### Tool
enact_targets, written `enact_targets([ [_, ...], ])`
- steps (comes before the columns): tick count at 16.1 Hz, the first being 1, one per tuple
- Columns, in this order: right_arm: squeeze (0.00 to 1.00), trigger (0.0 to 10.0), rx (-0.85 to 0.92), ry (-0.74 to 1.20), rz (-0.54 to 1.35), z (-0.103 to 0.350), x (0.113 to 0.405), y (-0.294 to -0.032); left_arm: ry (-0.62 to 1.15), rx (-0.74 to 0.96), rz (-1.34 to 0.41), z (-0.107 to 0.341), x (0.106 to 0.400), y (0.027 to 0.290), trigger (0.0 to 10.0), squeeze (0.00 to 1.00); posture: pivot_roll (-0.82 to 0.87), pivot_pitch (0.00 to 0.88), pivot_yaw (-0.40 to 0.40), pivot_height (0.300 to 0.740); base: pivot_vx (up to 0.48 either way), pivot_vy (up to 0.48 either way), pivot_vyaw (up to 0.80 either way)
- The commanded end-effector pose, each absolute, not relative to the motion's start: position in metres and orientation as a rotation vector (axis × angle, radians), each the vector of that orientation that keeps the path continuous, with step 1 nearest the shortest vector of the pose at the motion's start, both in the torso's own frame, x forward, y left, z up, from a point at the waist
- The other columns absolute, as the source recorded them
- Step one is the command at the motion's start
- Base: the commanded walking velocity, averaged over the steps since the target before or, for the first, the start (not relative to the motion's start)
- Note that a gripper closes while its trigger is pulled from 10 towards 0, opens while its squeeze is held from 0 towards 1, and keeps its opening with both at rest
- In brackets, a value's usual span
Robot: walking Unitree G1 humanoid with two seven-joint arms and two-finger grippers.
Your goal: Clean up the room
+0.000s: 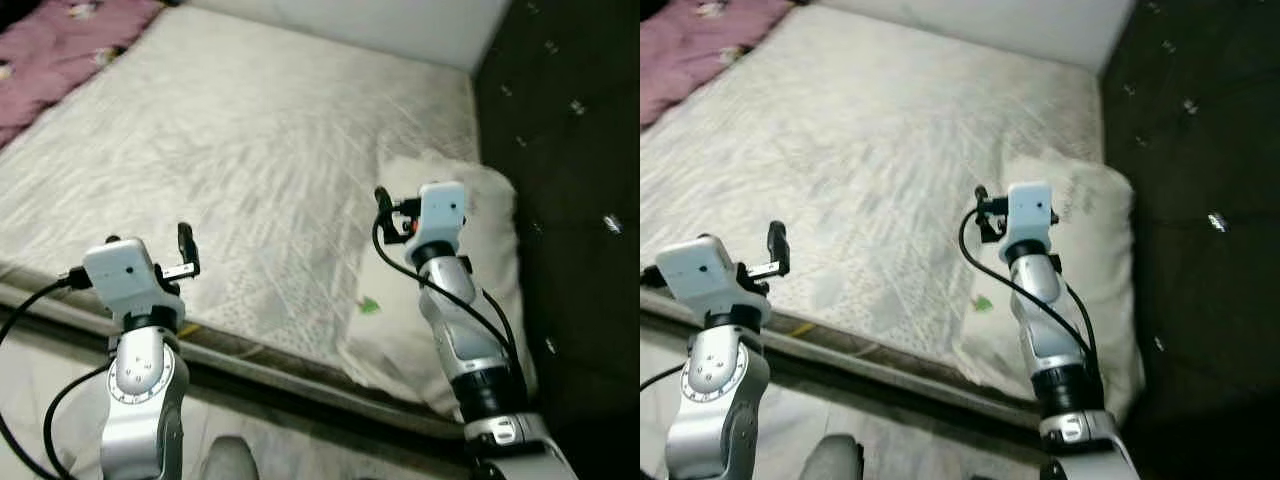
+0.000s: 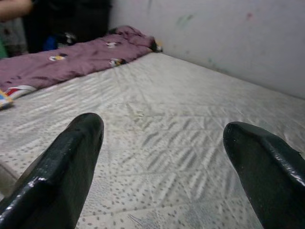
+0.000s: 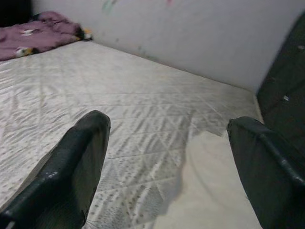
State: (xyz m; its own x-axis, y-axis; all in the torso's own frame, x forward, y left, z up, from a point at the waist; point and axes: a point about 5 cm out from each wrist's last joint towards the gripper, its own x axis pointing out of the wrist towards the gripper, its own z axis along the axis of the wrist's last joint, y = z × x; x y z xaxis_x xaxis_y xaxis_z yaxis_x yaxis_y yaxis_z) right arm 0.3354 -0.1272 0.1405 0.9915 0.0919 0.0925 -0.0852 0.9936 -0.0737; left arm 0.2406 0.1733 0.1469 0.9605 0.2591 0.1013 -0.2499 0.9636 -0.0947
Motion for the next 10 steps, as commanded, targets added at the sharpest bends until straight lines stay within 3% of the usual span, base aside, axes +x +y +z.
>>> enact_targets([
  [1,0.00,10.0,-0.120,-0.043,0.073,0.130,0.334,-0.133,-0.104,-0.089,0.244,0.145,0.241,0.170,10.0,0.00,0.14,0.046,-0.096,0.737,0.000,0.000,0.00],
  [5,0.00,10.0,-0.132,0.025,0.003,0.123,0.340,-0.146,-0.100,-0.098,0.237,0.144,0.242,0.170,10.0,0.00,0.14,0.046,-0.095,0.740,0.000,0.000,0.00],
  [10,0.00,10.0,-0.065,0.057,0.012,0.116,0.337,-0.140,-0.088,-0.121,0.242,0.142,0.243,0.169,10.0,0.00,0.14,0.046,-0.095,0.740,0.000,0.000,0.00],
])
